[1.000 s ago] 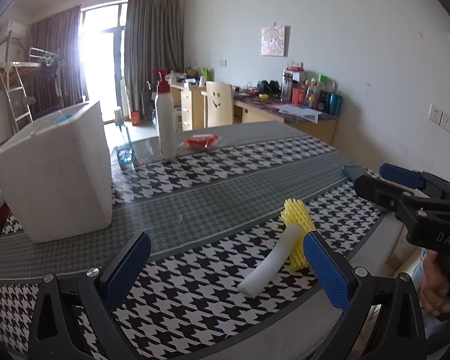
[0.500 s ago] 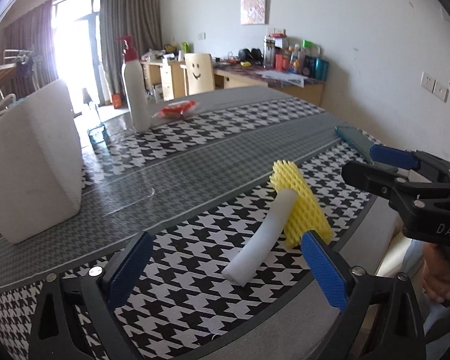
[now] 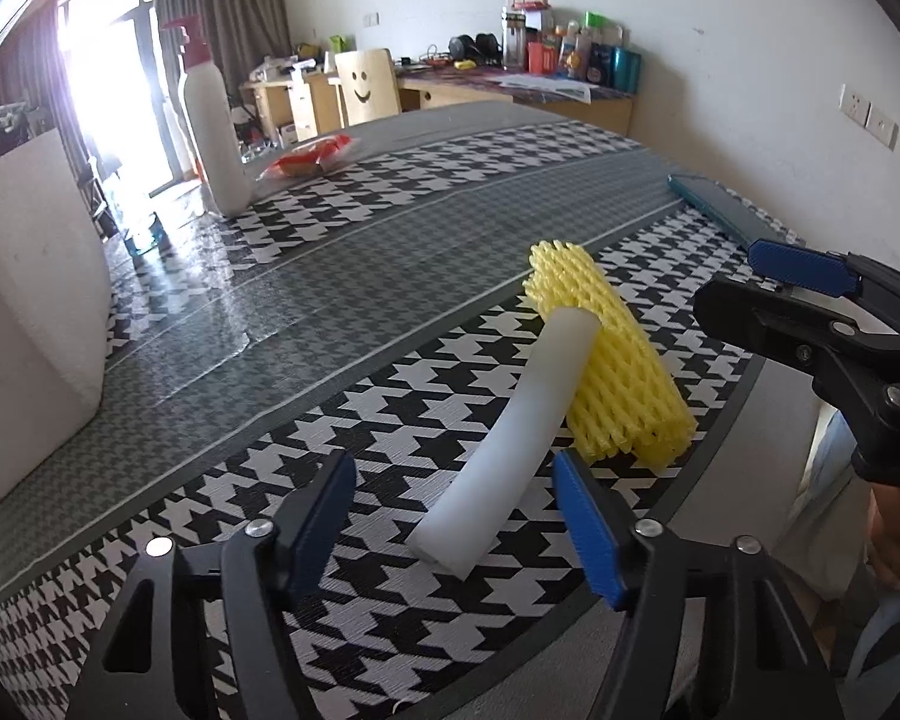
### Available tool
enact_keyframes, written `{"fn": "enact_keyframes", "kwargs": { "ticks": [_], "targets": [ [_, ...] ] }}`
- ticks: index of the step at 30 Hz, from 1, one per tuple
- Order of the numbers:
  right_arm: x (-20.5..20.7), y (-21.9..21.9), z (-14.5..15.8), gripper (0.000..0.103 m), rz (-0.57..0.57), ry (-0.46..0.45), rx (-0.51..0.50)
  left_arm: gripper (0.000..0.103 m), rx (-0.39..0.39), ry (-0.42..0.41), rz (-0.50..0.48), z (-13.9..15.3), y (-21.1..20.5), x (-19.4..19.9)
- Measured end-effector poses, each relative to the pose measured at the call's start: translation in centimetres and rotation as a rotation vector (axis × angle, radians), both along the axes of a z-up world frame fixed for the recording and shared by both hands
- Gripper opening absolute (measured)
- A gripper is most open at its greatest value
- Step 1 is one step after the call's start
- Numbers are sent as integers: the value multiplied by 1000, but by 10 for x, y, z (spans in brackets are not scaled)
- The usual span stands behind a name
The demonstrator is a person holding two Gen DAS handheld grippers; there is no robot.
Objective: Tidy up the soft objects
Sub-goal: 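Grasp the white foam tube with the left gripper, then grasp the yellow foam net with the right gripper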
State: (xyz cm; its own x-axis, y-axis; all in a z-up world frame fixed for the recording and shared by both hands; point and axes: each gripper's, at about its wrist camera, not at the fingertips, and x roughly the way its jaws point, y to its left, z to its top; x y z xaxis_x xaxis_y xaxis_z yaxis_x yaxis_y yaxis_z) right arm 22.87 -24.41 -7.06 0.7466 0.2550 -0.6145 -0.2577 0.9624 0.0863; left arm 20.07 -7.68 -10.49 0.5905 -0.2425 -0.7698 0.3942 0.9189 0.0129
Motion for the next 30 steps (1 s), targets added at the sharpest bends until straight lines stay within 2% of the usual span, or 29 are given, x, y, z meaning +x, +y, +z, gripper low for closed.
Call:
{"fn": "enact_keyframes", "kwargs": {
  "ticks": [6,8,10,12,14,20,30],
  "targets": [
    [3,-1,-7,83,-4,19,4,53,-9,8,-33,-1,-6,3],
    [5,-3,-9,83,-6,28,11,40,-10,7,-46,-1,-9,4],
    [5,-4,-11,83,-6,40,18,31,-7,7,-69,0,-12,1],
    [5,-4,-12,83,-7,43,21,29,-3,9,-79,0,-13,-1],
    [5,-5,-13,83,-4,46,25,21,-16,21,-69,0,-9,2],
    [7,-3,-15,83,4,59,32,15,-64,23,-62,5,0,1],
    [10,12,-17,83,37,74,30,15,-113,0,-36,16,13,-8]
  ]
}}
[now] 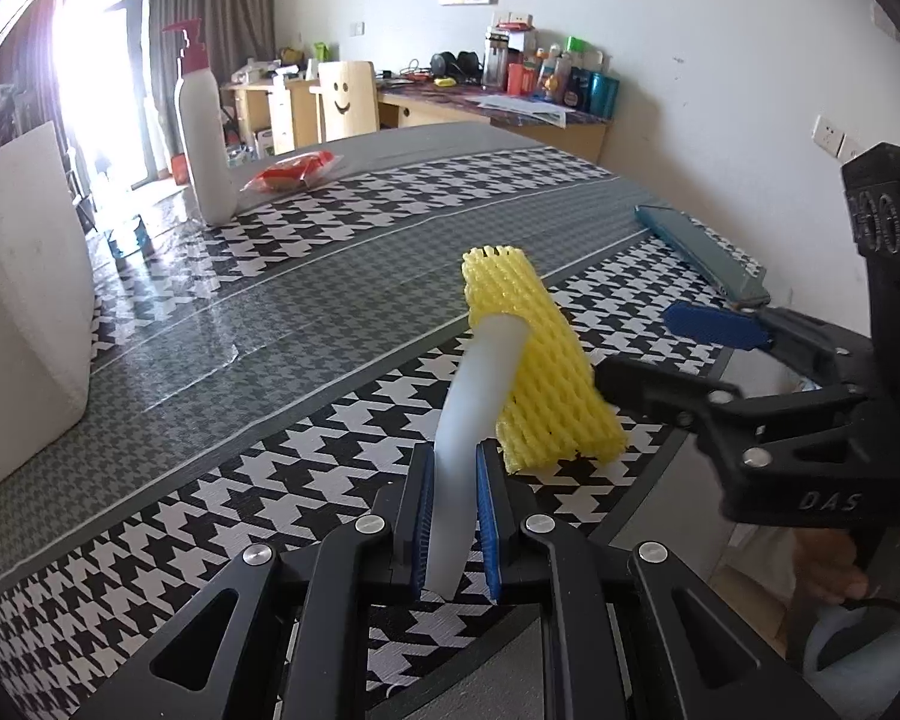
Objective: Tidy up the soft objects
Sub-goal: 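Grasp the yellow foam net with the right gripper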
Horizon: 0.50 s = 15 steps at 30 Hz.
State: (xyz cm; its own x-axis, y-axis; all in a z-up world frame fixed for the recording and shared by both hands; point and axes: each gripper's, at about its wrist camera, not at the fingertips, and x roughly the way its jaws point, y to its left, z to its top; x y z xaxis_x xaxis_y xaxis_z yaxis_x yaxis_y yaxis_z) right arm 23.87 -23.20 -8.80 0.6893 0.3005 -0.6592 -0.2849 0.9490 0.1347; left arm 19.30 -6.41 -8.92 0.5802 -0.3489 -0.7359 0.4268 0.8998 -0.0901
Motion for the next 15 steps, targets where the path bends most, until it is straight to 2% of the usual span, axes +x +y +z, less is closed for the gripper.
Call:
{"fn": "enact_keyframes", "kwargs": {
  "ticks": [15],
  "targets": [
    [12,25,-14,83,80,78,32,15,-23,-7,26,5,14,-7]
  ]
}}
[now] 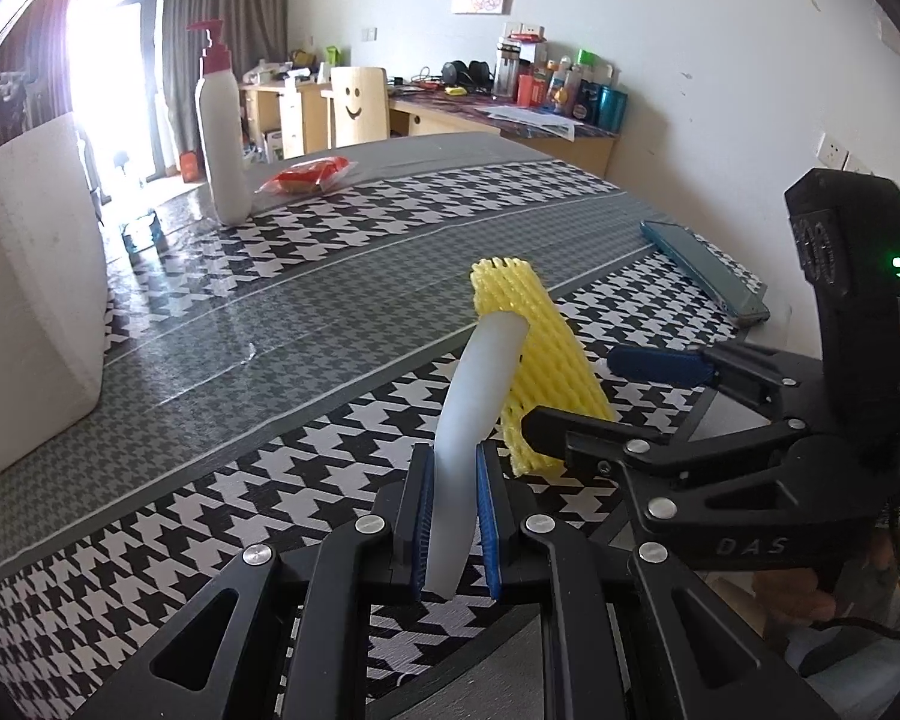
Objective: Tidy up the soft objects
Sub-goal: 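Grasp the yellow foam net with the right gripper, then carry the white tube with the left gripper while the right gripper carries the yellow net to the box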
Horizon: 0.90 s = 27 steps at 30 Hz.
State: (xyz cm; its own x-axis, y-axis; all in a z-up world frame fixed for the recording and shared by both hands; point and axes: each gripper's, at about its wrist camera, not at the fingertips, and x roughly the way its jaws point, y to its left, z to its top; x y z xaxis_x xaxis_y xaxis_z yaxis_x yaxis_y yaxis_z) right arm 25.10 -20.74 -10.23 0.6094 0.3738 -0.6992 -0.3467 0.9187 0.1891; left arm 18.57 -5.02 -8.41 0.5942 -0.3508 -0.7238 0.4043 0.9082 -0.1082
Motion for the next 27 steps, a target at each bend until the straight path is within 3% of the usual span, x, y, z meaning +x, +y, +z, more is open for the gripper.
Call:
{"fn": "enact_keyframes", "kwargs": {
  "ticks": [8,10,12,13,20,27],
  "targets": [
    [4,6,-2,61,9,30,0,15,-9,0,14,1,12,-4],
    [4,9,-1,39,10,35,-10,15,-14,-1,19,2,15,-5],
    [4,9,-1,24,22,47,2,15,-16,-4,26,4,17,-6],
    [2,9,1,21,27,43,9,15,-15,-10,31,6,19,-6],
    [-9,10,24,21,7,-40,-25,15,-25,-48,57,20,26,-12],
    [-17,16,33,21,12,-68,-36,15,-30,-76,83,32,35,-16]
  ]
}}
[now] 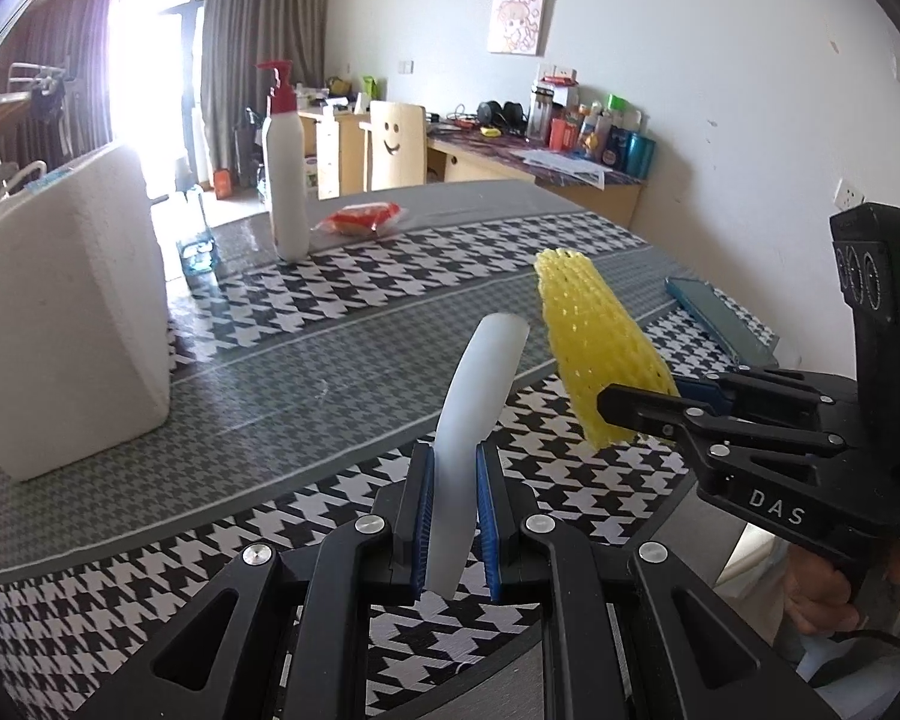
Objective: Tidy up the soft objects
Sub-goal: 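Carry the white tube with the left gripper while the right gripper carries the yellow net to the box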
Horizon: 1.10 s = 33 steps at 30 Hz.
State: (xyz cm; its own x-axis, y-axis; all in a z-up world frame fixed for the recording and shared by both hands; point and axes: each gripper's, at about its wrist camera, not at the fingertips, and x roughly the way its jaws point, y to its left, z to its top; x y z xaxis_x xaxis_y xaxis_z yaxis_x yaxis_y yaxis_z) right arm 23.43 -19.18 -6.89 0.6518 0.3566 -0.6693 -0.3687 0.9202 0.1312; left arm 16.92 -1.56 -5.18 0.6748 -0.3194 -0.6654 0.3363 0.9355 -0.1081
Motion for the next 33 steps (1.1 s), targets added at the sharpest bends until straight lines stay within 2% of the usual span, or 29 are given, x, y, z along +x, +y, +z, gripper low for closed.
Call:
{"fn": "enact_keyframes", "kwargs": {
  "ticks": [16,33],
  "targets": [
    [6,5,28,21,13,-70,8,15,3,-89,35,30,17,2],
    [27,19,61,21,87,-152,13,15,30,-180,138,67,36,5]
  ]
}}
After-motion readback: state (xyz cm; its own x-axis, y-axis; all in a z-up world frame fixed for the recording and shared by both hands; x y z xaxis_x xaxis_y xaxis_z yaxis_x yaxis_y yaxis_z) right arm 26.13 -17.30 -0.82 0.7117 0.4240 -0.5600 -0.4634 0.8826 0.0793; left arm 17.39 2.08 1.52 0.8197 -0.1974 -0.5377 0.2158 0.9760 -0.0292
